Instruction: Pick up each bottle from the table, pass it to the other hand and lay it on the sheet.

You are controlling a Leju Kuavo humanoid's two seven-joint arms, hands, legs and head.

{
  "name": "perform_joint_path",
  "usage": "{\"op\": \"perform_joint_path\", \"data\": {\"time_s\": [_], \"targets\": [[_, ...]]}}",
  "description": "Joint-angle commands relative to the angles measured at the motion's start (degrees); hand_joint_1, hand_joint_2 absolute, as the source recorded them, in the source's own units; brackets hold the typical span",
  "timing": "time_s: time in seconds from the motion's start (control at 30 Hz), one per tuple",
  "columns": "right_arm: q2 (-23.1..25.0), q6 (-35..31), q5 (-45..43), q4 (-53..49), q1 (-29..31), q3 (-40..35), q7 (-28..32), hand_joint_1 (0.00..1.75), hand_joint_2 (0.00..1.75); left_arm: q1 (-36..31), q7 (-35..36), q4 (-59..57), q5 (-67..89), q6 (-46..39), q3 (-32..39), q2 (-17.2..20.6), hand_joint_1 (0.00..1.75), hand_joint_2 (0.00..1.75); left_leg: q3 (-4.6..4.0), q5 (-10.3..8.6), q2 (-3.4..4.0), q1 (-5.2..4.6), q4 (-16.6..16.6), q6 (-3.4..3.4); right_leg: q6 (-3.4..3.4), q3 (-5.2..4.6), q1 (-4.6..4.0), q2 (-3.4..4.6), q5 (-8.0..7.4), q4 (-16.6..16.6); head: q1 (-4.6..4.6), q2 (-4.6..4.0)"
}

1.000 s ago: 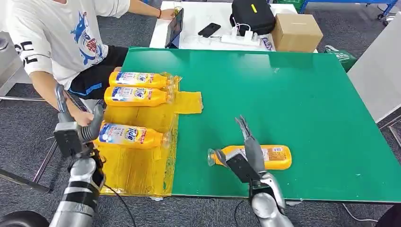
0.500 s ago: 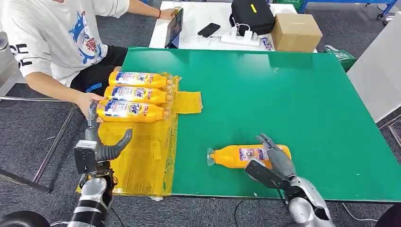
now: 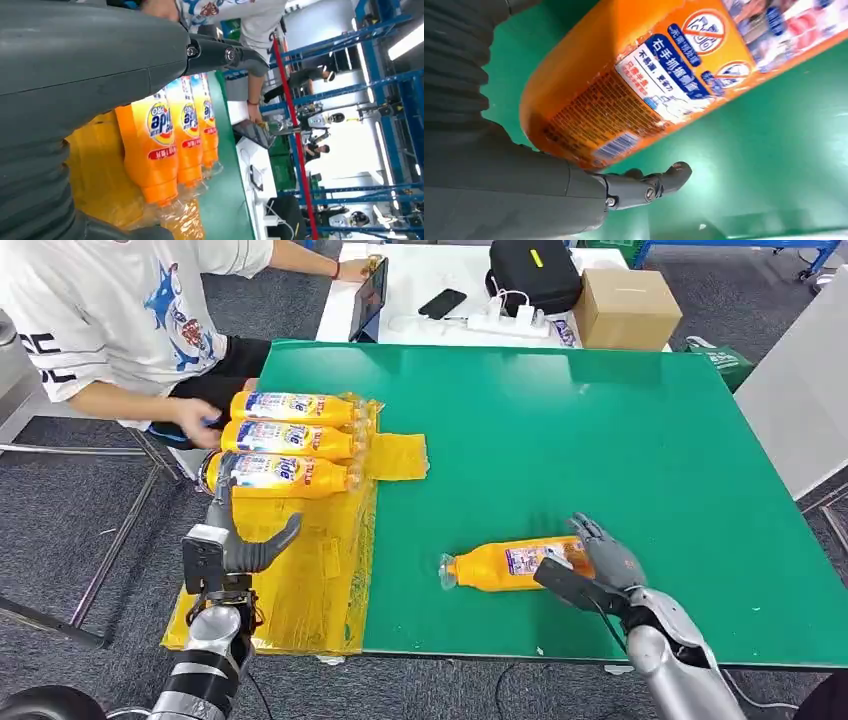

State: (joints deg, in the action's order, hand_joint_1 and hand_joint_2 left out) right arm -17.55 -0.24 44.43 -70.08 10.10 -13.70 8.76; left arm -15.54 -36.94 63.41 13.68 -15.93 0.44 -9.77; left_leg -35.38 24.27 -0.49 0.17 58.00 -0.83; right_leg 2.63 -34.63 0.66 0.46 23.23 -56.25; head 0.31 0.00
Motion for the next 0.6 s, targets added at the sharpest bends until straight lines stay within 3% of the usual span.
{"op": "perform_joint_path", "data": {"time_s": [0.03,0.6], "targets": [[1.63,3.65,-2.07,15.54,8.15,-4.1,1.43,0.0,1.75,-4.05,0.33,-8.39,-0.84,0.91,-0.47,-0.07,0.0,1.75,0.3,0.09,0.12,0.06,-0.06,0.05,-0.09,0.29,-0.08,0.04,0.03,0.11,0.0,0.0],[3.57,4.57,-5.38,22.71,9.72,-7.41,4.48,0.0,1.75,-6.35,0.58,-12.19,-2.4,1.97,-1.16,-0.54,0.0,1.75,0.48,0.03,0.25,0.1,-0.06,0.04,-0.04,0.38,-0.12,0.13,-0.07,0.13,0.0,0.0]]}}
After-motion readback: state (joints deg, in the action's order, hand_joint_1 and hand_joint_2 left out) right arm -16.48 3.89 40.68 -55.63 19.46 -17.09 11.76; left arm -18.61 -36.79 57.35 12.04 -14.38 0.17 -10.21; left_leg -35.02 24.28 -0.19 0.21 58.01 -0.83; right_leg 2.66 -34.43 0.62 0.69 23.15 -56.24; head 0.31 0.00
